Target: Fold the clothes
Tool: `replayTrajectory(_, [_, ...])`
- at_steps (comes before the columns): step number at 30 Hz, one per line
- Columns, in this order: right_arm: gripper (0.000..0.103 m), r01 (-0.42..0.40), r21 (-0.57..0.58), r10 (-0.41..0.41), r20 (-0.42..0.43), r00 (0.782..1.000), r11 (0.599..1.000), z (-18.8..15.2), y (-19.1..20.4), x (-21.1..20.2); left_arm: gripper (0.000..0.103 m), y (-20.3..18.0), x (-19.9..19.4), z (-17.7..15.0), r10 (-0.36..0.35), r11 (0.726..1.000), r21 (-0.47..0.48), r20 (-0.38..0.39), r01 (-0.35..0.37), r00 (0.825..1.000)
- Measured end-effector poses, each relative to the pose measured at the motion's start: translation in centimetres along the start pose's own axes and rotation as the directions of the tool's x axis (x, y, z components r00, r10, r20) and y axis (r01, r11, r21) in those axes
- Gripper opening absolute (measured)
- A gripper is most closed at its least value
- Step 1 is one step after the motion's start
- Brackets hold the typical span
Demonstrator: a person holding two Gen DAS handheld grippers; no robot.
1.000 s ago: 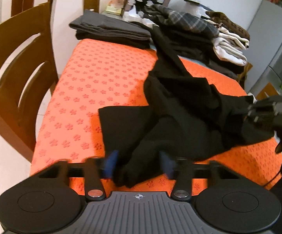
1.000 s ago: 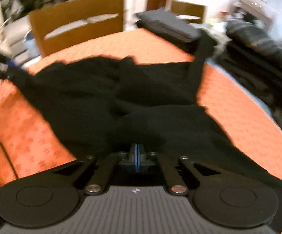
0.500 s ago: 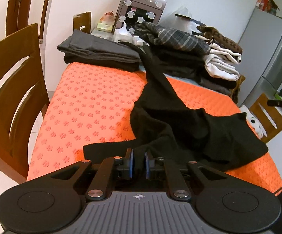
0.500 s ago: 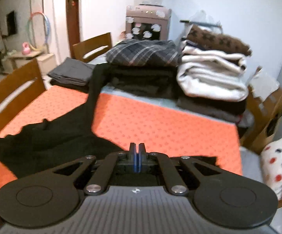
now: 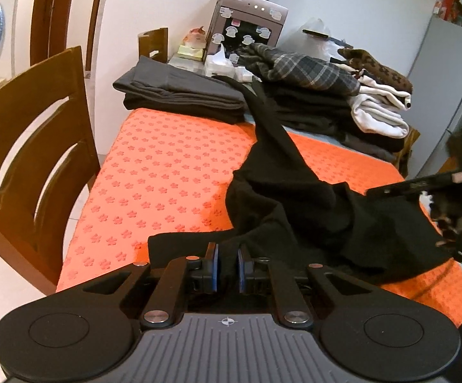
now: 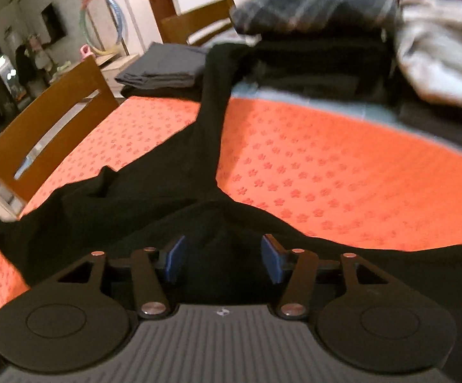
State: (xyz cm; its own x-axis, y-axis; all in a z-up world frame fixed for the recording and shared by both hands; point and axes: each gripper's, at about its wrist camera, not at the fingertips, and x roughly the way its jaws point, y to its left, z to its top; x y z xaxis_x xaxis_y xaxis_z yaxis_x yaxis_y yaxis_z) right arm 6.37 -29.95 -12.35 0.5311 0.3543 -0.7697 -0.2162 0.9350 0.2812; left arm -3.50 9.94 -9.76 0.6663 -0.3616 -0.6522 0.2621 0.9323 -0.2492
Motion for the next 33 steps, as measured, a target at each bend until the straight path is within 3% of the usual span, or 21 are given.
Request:
replayTrajectory(2, [0.037,-0.062,0.069,0.064,-0.029,0.998,0.996,0.2,-1.0,1.7,0.014,-0.2,-0.1,-0.1,0.015,1.0,0.007,0.0,-0.015,1.0])
replayTrajectory(3, [0.002,-0.101,0.123,0.106,-0.028,0.994,0.987,0.1,-1.7,2.1,0.014,-0.3,-0.1,-0.1,0.021,1.0,0.007,0.0,-0.021,1.0])
replayTrajectory(7, [0.003,-0.132,0.229,0.124,0.051,0.991,0.965,-0.3,-3.2,-0.6,0.014,-0.5,-0.1,0.0,0.023,1.0,0.011,0.004,-0.023,1.0])
replayTrajectory(12, [0.003,-0.036,0.305,-0.014,0.161,0.987,0.952,-1.3,-5.5,-8.2,0.014,-0.9,0.2,0.9,0.008,1.0,0.022,0.024,-0.008,1.0])
replayTrajectory(16, [0.003,0.093,0.336,-0.156,0.167,0.973,0.937,-2.5,-6.9,-11.9,0.014,-1.4,1.7,2.2,0.008,0.999,0.036,0.026,-0.009,1.0])
replayTrajectory(19, [0.003,0.19,0.36,-0.265,0.173,0.949,0.913,-3.1,-7.5,-12.7,0.013,-1.6,3.3,3.3,0.045,0.997,0.06,0.016,-0.046,0.999])
replayTrajectory(23, [0.003,0.293,0.388,-0.392,0.205,0.897,0.874,-3.3,-7.9,-13.2,0.013,-0.9,5.1,4.1,0.141,0.988,0.057,-0.014,-0.141,0.99])
replayTrajectory(26, [0.004,0.382,0.318,-0.453,0.19,0.871,0.868,-2.9,-8.2,-12.4,0.013,0.4,5.7,4.2,0.171,0.985,0.021,-0.045,-0.17,0.984])
replayTrajectory(27, [0.007,0.416,0.277,-0.472,0.181,0.863,0.866,-2.6,-8.0,-12.0,0.013,0.7,5.7,4.1,0.174,0.985,0.016,-0.049,-0.174,0.983])
replayTrajectory(29, [0.022,0.461,0.19,-0.493,0.185,0.85,0.867,-1.8,-6.9,-11.0,0.013,1.0,5.5,3.8,0.178,0.984,0.014,-0.056,-0.177,0.983])
replayTrajectory(30, [0.04,0.469,0.145,-0.49,0.198,0.849,0.871,-1.3,-6.2,-10.6,0.013,1.1,5.4,3.6,0.181,0.983,0.016,-0.059,-0.181,0.982])
replayTrajectory(31, [0.049,0.476,0.105,-0.488,0.214,0.846,0.873,-0.8,-5.4,-10.3,0.013,1.2,5.3,3.4,0.187,0.982,0.014,-0.062,-0.186,0.98])
replayTrajectory(33, [0.053,0.498,0.013,-0.486,0.247,0.838,0.867,0.2,-3.7,-9.5,0.013,1.4,5.3,3.0,0.197,0.98,0.004,-0.071,-0.197,0.978])
